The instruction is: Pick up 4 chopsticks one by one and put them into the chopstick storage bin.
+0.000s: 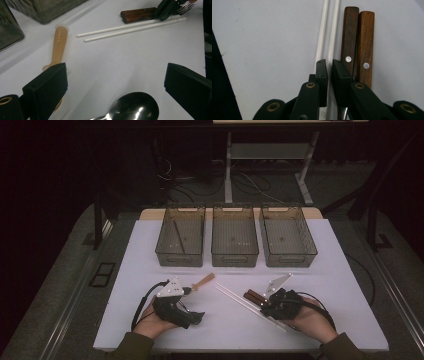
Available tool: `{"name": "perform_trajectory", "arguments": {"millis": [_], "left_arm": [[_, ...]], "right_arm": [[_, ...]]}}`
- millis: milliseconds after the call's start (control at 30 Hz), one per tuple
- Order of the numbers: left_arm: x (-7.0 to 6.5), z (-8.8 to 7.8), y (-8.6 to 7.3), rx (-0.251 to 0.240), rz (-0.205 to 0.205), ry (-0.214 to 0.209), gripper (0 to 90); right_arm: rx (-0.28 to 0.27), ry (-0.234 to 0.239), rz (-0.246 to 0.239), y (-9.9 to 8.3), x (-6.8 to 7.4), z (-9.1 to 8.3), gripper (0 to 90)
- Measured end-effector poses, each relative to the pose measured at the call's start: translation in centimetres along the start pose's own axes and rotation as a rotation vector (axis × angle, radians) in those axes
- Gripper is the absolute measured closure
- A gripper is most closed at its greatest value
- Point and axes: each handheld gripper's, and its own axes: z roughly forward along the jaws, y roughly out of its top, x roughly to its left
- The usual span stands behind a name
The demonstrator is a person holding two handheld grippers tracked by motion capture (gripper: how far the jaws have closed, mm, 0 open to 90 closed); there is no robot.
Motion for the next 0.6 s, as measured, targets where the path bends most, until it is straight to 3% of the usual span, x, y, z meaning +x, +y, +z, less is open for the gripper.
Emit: {"name": "perform_trajectory", "arguments": {"millis": [267,600], "left_arm": [[0.0,0.1,0.0,-0.002,-0.002,-0.006,3.5],[-0.1,0.1,0.1,-0.006,-0.003,-0.01,3.6]], "right_arm": [[0.057,0.003,-0.004,0.7,0.2,0.5,81.4],[0.216,-0.007,0.042,2.9,0.2,1.0,81.5]]}}
